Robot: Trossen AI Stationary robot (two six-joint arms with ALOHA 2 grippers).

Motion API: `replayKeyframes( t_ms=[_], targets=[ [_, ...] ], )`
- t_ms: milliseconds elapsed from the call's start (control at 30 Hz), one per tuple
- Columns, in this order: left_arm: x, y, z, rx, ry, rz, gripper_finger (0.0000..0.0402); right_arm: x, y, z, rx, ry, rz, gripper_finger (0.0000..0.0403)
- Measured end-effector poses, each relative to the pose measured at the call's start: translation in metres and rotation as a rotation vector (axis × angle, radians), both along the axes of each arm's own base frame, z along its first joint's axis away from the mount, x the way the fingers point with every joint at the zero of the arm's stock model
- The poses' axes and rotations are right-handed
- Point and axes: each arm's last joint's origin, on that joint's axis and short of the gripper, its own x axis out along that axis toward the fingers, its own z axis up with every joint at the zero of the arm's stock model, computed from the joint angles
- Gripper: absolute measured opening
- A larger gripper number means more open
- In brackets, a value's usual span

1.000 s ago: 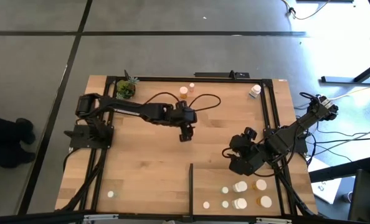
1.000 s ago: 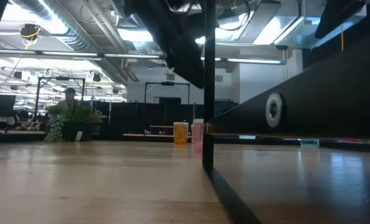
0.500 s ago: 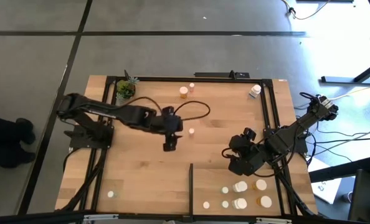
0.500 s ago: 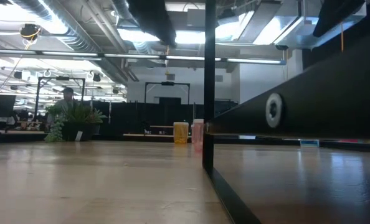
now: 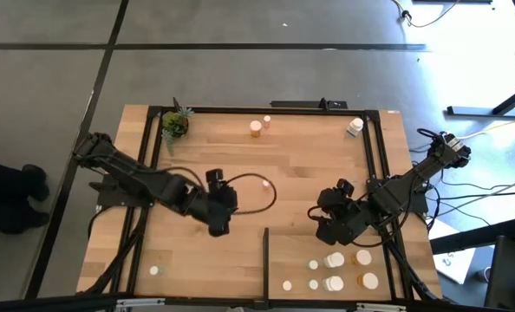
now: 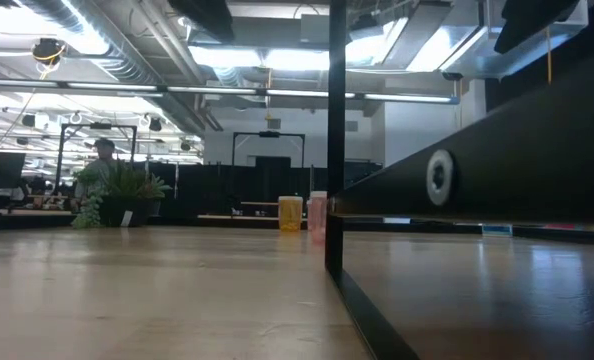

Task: Pick and place medicine bottles onto shelf by color
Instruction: Put the bottom pink pill bottle on the shelf aligned with the other pink pill bottle

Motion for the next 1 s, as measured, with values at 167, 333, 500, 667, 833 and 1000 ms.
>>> replayKeyframes(
  t_ms=[167, 333, 500, 667, 833, 1000],
  targets=[
    [-0.010, -0.019, 0.001, 0.031, -0.043, 0.010, 0.0219, 0.001, 0.000, 0.000, 0.005, -0.008, 0.003, 0.0271],
    [-0.019, -0.030, -0.001, 0.018, -0.037, 0.024, 0.0219, 0.002, -0.001, 0.001, -0.095, 0.007, 0.114, 0.0271],
    [-0.028, -0.036, -0.003, 0.040, -0.031, 0.061, 0.0219, 0.011, -0.004, 0.004, -0.219, -0.011, 0.255, 0.0271],
    [-0.035, -0.039, -0.004, 0.053, -0.033, 0.094, 0.0219, 0.032, -0.024, 0.008, -0.215, -0.047, 0.296, 0.0271],
    [-0.036, -0.040, -0.004, 0.047, -0.039, 0.102, 0.0219, 0.053, -0.059, 0.008, -0.173, -0.040, 0.323, 0.0271],
    [-0.036, -0.040, -0.004, 0.050, -0.034, 0.104, 0.0219, 0.077, -0.088, -0.005, -0.140, -0.008, 0.441, 0.0271]
  ],
)
